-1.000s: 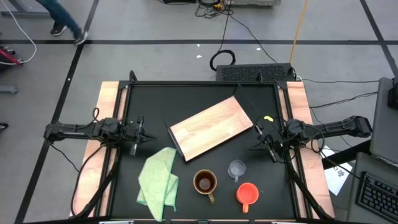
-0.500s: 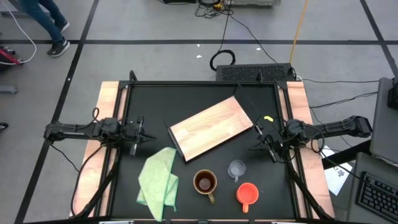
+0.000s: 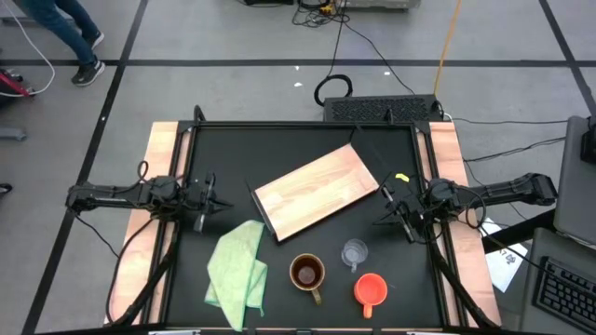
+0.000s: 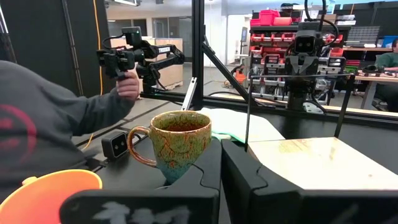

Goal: Stack small to large cups/mugs on shelf
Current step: Put the green mug on the shelf

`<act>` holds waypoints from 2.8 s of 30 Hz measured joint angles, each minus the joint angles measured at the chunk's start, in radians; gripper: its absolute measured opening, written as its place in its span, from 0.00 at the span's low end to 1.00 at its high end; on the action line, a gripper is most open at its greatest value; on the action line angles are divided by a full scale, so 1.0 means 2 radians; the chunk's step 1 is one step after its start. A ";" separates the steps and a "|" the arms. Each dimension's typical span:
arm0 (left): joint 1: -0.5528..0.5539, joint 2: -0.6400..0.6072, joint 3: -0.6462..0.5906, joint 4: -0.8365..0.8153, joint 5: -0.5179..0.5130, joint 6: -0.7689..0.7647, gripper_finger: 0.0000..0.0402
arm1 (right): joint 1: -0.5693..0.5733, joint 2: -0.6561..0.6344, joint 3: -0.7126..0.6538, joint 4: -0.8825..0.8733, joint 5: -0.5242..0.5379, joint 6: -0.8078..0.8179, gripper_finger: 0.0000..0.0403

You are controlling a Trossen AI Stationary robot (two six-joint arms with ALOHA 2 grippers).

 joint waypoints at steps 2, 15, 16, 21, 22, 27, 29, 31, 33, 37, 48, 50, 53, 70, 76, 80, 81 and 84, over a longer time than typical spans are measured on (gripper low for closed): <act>0.000 0.000 0.000 0.000 0.000 -0.007 0.06 | 0.000 0.000 0.000 0.000 0.000 0.000 0.00; 0.000 0.000 0.000 0.007 0.013 -0.071 0.06 | 0.000 0.000 0.000 0.000 0.000 0.000 0.00; 0.000 0.000 0.000 0.011 0.013 -0.071 0.06 | 0.000 0.000 0.000 0.001 0.000 0.000 0.00; 0.000 0.000 0.000 0.024 0.013 -0.071 0.06 | 0.000 0.000 0.000 0.004 0.000 0.000 0.00; 0.000 0.000 0.000 0.026 0.013 -0.071 0.06 | 0.000 0.000 0.000 0.006 0.000 0.000 0.00; 0.000 0.000 0.000 0.055 0.014 -0.068 0.06 | 0.000 0.000 0.000 0.026 0.000 -0.009 0.00; 0.000 0.000 0.000 0.061 0.018 -0.062 0.04 | 0.000 0.000 0.000 0.050 0.000 -0.034 0.00; 0.000 0.000 0.000 0.066 0.021 -0.056 0.01 | 0.000 0.000 0.000 0.072 0.000 -0.041 0.00; 0.000 0.000 0.000 0.066 0.020 -0.054 0.01 | 0.000 0.000 0.007 0.081 0.000 -0.042 0.00; 0.000 0.000 0.000 0.066 0.018 -0.054 0.01 | 0.000 0.009 0.032 0.053 0.011 -0.042 0.00; 0.000 0.000 0.000 0.065 0.014 -0.058 0.06 | 0.000 0.107 0.128 -0.006 0.015 -0.040 0.00; 0.000 0.000 0.000 0.064 0.013 -0.058 0.06 | 0.000 0.130 0.141 -0.006 0.015 -0.040 0.00; 0.000 0.000 0.000 0.064 0.013 -0.058 0.06 | 0.000 0.166 0.163 -0.006 0.014 -0.040 0.00; 0.000 0.000 0.000 0.064 0.011 -0.012 0.06 | 0.000 0.337 0.335 -0.080 -0.009 -0.017 0.00; 0.000 0.000 0.000 0.064 0.000 0.007 0.06 | 0.015 0.379 0.385 -0.100 -0.028 -0.031 0.00; 0.000 0.000 0.000 0.064 -0.024 0.004 0.06 | 0.020 0.416 0.413 -0.112 -0.028 -0.040 0.00; 0.000 0.000 0.000 0.064 -0.029 0.000 0.06 | 0.020 0.427 0.420 -0.114 -0.028 -0.040 0.00; 0.000 0.000 0.000 0.064 -0.040 -0.003 0.06 | 0.019 0.459 0.445 -0.143 -0.028 -0.040 0.00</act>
